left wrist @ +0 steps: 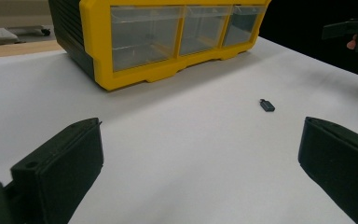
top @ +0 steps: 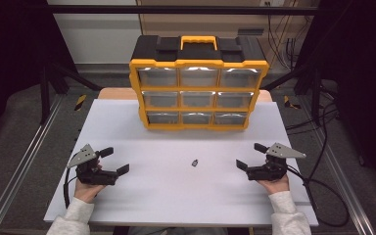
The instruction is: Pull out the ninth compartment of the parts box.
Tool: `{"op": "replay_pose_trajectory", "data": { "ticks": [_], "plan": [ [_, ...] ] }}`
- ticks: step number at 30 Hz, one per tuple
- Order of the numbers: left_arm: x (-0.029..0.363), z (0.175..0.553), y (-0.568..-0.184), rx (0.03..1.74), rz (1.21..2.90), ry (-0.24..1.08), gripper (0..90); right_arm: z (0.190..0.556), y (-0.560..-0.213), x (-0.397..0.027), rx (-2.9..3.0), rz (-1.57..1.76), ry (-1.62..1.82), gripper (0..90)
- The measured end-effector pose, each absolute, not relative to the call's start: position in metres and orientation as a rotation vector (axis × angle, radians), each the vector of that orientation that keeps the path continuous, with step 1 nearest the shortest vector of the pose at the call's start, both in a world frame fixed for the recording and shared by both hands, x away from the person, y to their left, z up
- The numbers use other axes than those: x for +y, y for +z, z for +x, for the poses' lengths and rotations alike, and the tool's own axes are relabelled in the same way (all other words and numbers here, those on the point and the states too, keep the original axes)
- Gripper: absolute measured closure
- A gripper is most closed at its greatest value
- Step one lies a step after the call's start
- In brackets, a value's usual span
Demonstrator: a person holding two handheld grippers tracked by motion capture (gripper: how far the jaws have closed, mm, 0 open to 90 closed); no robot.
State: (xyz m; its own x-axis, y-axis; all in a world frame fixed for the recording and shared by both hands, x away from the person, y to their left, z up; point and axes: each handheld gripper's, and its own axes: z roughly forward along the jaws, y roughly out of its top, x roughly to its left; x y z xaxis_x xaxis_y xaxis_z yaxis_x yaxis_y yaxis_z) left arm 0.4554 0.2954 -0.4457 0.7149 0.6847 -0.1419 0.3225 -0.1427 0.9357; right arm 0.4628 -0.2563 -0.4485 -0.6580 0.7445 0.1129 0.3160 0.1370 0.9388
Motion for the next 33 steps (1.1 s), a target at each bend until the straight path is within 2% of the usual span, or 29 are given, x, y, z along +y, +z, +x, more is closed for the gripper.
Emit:
{"op": "replay_pose_trajectory", "data": {
  "ticks": [33],
  "plan": [
    [0.296, 0.458, -0.45, 0.838, 1.752, 0.378, 0.0, 0.463, -0.437, -0.246, 2.048, 0.935, 1.465, 0.5]
  ]
}}
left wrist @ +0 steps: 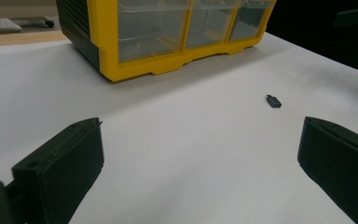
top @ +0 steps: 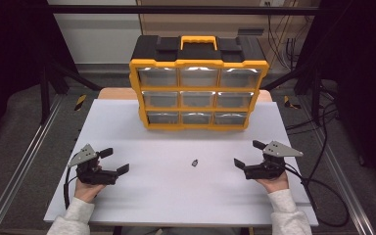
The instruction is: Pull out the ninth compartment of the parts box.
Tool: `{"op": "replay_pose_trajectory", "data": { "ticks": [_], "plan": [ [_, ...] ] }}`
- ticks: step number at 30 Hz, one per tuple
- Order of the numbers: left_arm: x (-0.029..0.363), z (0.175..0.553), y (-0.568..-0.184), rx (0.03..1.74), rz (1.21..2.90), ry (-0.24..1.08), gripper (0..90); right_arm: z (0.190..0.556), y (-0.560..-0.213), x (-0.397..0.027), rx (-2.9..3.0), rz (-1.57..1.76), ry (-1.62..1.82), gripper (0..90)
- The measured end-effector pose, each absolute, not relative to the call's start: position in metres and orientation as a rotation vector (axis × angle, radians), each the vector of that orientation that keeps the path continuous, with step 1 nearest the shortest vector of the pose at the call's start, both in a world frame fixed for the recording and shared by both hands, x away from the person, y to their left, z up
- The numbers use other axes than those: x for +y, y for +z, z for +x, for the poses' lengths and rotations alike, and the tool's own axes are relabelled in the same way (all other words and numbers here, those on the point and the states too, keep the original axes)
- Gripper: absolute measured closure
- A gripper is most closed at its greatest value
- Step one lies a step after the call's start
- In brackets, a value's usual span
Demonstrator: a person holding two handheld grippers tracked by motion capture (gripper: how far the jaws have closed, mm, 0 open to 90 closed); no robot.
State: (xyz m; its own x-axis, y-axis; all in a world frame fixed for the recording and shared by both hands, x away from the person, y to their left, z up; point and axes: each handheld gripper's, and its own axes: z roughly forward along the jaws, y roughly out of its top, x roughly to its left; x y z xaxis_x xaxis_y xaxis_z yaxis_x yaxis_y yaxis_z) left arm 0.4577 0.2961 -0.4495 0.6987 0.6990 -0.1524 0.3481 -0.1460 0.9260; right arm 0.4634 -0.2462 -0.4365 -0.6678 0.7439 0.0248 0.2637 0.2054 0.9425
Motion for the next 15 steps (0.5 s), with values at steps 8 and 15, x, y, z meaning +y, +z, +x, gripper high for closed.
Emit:
{"op": "replay_pose_trajectory", "data": {
  "ticks": [8, 15],
  "plan": [
    [0.297, 0.458, -0.45, 0.841, 1.75, 0.382, 0.0, 0.467, -0.433, -0.239, 2.067, 0.912, 1.423, 0.5],
    [0.296, 0.458, -0.45, 0.842, 1.75, 0.384, 0.0, 0.471, -0.429, -0.23, 2.092, 0.869, 1.364, 0.5]
  ]
}}
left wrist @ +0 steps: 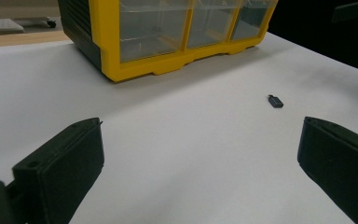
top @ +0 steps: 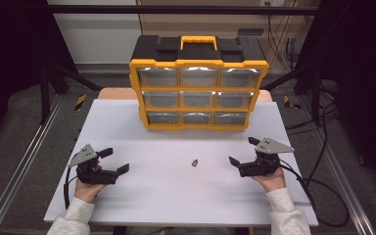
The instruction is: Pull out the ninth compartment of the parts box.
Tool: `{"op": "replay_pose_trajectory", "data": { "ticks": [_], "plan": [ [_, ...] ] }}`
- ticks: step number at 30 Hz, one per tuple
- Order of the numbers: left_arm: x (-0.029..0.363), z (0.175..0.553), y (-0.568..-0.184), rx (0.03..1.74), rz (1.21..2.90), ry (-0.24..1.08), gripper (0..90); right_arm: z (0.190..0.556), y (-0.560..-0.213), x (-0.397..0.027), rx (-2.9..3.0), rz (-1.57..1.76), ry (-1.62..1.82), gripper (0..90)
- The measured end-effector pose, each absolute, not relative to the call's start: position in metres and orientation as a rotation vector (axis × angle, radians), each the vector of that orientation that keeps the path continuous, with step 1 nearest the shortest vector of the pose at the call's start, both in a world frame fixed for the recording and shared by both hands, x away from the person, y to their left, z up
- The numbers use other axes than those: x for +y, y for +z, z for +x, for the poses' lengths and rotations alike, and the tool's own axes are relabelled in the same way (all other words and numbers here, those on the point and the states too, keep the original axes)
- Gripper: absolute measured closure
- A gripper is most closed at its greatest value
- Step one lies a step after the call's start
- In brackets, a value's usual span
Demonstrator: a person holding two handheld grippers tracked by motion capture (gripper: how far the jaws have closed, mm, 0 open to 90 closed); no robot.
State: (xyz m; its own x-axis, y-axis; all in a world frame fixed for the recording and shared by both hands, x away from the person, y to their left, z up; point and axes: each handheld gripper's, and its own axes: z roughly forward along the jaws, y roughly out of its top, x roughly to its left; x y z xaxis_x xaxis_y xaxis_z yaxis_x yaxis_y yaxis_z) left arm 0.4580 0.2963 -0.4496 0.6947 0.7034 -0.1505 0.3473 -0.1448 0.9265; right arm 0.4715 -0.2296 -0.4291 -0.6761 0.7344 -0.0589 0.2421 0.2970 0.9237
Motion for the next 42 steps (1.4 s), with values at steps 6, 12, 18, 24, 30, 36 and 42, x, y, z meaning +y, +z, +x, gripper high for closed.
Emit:
{"op": "replay_pose_trajectory", "data": {
  "ticks": [6, 12, 18, 24, 30, 36, 42],
  "plan": [
    [0.296, 0.458, -0.45, 0.843, 1.75, 0.385, 0.0, 0.475, -0.427, -0.222, 2.105, 0.844, 1.327, 0.5],
    [0.296, 0.458, -0.45, 0.844, 1.75, 0.387, 0.0, 0.477, -0.427, -0.217, 2.119, 0.827, 1.296, 0.5],
    [0.296, 0.459, -0.45, 0.844, 1.751, 0.387, 0.0, 0.48, -0.425, -0.211, 2.133, 0.792, 1.26, 0.5],
    [0.296, 0.459, -0.45, 0.844, 1.754, 0.39, 0.1, 0.482, -0.426, -0.202, 2.157, 0.765, 1.208, 0.5],
    [0.296, 0.459, -0.45, 0.843, 1.755, 0.391, 0.1, 0.486, -0.427, -0.193, 2.175, 0.726, 1.153, 0.5],
    [0.297, 0.459, -0.45, 0.845, 1.753, 0.391, 0.1, 0.49, -0.426, -0.188, 2.179, 0.691, 1.081, 0.6],
    [0.296, 0.46, -0.451, 0.846, 1.76, 0.391, 0.2, 0.493, -0.423, -0.185, 2.174, 0.658, 1.02, 0.7]
  ]
}}
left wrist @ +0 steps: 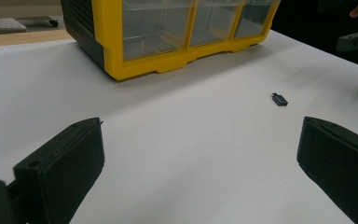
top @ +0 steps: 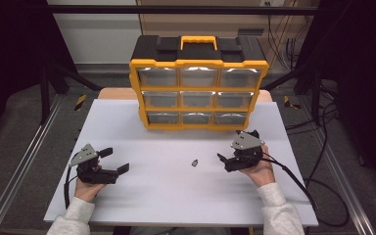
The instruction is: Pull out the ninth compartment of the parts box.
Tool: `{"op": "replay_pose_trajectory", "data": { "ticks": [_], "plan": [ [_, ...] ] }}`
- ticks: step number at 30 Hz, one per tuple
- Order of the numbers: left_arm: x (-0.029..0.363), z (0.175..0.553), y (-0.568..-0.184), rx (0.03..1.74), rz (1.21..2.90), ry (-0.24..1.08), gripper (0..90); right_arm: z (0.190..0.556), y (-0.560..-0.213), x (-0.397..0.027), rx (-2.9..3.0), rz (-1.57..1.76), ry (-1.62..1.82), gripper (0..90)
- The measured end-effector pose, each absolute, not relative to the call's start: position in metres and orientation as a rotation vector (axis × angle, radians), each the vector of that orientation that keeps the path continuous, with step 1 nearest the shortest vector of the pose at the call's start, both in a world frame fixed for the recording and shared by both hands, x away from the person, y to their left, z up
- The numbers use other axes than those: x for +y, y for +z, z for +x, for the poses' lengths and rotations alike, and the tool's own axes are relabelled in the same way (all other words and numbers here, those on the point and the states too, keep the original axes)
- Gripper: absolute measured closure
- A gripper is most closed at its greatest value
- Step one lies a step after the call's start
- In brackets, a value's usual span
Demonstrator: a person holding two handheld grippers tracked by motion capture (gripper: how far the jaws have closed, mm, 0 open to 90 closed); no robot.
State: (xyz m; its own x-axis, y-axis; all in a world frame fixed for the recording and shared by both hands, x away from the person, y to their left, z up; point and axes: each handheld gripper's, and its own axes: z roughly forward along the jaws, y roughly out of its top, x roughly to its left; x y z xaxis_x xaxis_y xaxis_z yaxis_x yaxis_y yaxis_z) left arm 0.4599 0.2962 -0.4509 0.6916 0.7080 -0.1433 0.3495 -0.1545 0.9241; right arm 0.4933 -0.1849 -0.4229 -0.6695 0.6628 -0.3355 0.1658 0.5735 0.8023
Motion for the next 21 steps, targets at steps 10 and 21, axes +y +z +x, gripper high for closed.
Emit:
{"op": "replay_pose_trajectory", "data": {
  "ticks": [10, 21],
  "plan": [
    [0.297, 0.46, -0.45, 0.848, 1.76, 0.395, 0.2, 0.5, -0.418, -0.18, 2.183, 0.611, 0.946, 1.0],
    [0.297, 0.46, -0.451, 0.85, 1.758, 0.397, 0.2, 0.505, -0.406, -0.175, 2.201, 0.55, 0.866, 1.7]
  ]
}}
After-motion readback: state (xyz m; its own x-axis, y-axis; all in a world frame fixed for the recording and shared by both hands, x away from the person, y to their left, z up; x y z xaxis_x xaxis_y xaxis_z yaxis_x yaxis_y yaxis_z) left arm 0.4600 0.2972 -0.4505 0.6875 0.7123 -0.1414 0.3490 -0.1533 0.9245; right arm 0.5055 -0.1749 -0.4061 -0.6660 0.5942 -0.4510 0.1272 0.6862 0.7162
